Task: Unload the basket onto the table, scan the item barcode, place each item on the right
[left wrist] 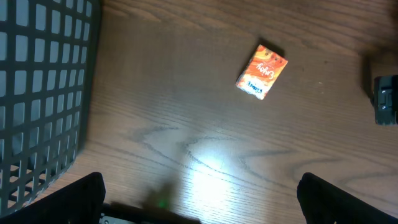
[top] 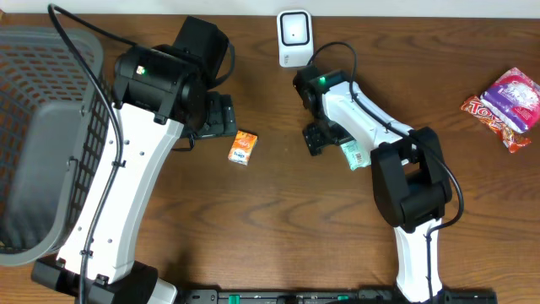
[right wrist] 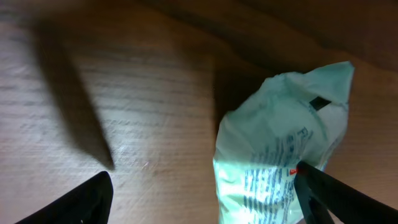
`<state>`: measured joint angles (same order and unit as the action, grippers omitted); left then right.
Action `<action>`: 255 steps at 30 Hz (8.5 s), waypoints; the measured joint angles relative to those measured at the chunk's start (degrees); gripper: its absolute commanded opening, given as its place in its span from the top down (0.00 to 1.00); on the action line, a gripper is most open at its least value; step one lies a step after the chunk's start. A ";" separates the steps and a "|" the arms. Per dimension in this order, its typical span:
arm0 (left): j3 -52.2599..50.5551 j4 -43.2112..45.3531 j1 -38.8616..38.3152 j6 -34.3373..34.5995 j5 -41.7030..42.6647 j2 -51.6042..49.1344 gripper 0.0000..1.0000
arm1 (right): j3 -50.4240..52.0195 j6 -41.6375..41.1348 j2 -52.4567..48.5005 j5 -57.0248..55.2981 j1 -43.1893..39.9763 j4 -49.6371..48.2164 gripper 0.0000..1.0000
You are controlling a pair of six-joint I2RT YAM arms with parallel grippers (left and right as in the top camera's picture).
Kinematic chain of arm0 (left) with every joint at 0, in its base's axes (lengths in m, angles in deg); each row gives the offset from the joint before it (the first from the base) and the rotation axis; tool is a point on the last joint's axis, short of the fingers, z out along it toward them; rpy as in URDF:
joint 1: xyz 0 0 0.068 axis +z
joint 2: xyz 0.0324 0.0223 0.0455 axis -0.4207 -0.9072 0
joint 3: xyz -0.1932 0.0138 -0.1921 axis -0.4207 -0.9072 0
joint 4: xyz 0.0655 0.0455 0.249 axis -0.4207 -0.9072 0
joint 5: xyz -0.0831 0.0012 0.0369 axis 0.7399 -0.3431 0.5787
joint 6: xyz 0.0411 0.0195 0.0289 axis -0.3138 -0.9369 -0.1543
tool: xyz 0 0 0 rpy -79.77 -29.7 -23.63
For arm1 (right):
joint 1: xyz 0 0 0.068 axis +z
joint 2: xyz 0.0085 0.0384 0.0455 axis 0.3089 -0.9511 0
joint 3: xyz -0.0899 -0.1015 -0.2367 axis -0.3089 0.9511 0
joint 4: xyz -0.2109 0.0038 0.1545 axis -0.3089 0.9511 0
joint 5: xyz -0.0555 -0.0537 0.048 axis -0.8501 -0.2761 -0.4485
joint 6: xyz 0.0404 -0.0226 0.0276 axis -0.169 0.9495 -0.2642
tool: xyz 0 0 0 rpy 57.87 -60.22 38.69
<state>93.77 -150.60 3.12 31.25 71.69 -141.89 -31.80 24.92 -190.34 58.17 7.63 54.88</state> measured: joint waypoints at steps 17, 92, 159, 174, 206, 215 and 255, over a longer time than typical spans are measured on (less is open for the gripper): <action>0.00 0.00 0.00 0.00 0.00 0.00 0.02 | 7.10 0.28 2.82 -3.80 -4.04 -6.08 0.99; 0.00 0.00 0.00 0.00 0.00 0.00 0.02 | 9.01 -10.93 3.65 18.10 -2.29 -4.85 0.99; 0.00 0.00 0.00 0.00 0.00 0.00 0.02 | -4.83 -11.85 15.30 -6.97 -28.74 -39.30 0.99; 0.00 0.00 0.00 0.00 0.00 0.00 0.02 | -4.96 -9.70 6.60 -16.00 -54.16 -21.62 0.98; 0.00 0.00 0.00 0.00 0.00 0.00 0.02 | -4.96 -3.89 16.39 47.47 -55.43 -12.81 0.01; 0.00 0.00 0.00 0.00 0.00 0.00 0.02 | -4.94 -1.60 14.97 56.52 -36.37 -8.83 0.01; 0.00 0.02 0.00 0.00 0.00 0.00 0.02 | -4.87 -24.90 -6.60 51.08 7.02 -22.05 0.32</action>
<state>93.77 -150.58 3.12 31.25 71.69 -141.89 -36.67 0.03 -196.94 109.25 14.65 32.82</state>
